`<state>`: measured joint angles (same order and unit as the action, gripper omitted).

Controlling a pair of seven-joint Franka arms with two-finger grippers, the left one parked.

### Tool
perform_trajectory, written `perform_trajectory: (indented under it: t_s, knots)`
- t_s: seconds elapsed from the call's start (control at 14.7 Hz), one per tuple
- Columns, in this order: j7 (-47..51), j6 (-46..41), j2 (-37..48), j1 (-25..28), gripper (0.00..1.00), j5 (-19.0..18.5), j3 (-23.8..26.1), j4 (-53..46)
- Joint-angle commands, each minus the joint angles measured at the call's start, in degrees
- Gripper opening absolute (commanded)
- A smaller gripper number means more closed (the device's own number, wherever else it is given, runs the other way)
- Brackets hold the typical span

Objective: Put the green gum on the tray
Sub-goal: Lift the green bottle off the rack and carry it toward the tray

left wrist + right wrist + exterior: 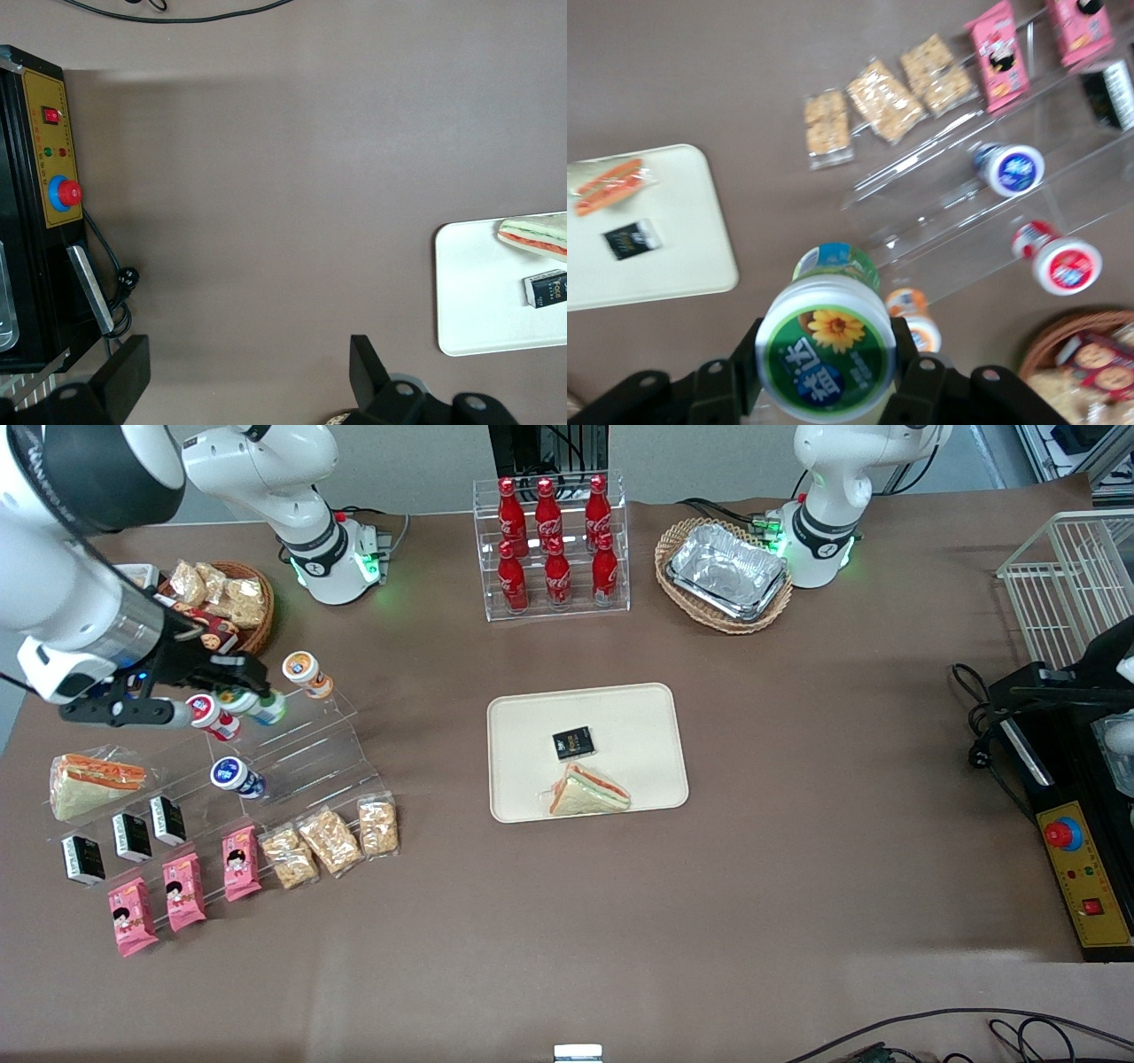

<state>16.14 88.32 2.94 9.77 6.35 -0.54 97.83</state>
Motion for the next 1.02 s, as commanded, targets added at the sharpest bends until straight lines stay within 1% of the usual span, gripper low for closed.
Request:
perform_trajectory:
  t_s: [0.0,0.14,0.41,0.54,0.68,0.81,0.95]
  knots:
    - [12.13,-1.14,-1.71,2.25,0.48,2.69,4.22,-2.38]
    - [19.16,0.70,-2.32,5.50,0.48,4.80,4.32,-2.20]
    - [31.90,8.51,-5.30,13.06,0.48,4.99,4.32,0.77]
    - [37.28,16.40,-6.01,16.84,0.48,4.81,4.32,6.20]
    - [38.88,23.27,-6.45,19.13,0.48,4.72,4.32,12.62]
    - [41.85,31.96,-7.15,21.41,0.48,4.72,4.32,18.86]
    - [44.85,38.65,-9.60,24.23,0.48,4.63,4.32,22.04]
